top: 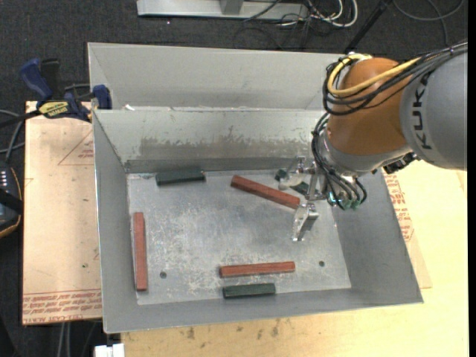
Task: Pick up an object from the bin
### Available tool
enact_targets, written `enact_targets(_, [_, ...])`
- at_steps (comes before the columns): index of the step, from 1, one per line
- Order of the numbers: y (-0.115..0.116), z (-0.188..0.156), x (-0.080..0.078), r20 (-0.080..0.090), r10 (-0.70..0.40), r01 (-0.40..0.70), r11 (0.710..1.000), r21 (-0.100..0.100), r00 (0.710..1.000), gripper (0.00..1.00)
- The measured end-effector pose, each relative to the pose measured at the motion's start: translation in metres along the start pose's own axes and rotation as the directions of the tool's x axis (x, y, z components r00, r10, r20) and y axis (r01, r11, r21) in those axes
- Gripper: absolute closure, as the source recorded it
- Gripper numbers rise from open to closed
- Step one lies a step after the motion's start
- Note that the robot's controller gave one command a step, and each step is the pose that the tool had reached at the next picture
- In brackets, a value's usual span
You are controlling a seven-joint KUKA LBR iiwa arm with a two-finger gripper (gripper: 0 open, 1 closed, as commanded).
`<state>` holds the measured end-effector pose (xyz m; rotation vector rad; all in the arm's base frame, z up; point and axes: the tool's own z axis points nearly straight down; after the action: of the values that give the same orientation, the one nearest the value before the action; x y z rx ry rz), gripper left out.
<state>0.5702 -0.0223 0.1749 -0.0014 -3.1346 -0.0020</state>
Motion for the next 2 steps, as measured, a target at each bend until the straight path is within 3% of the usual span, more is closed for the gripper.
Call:
enact_targets(1, [0.000, -0.004, -0.002, 0.008, -0.001, 0.001, 1.000, 0.001, 1.000, 0.00])
enact_targets(2, [-0.010, 0.097, -0.038, 0.024, -0.042, 0.042, 0.999, 0.001, 0.999, 1.00])
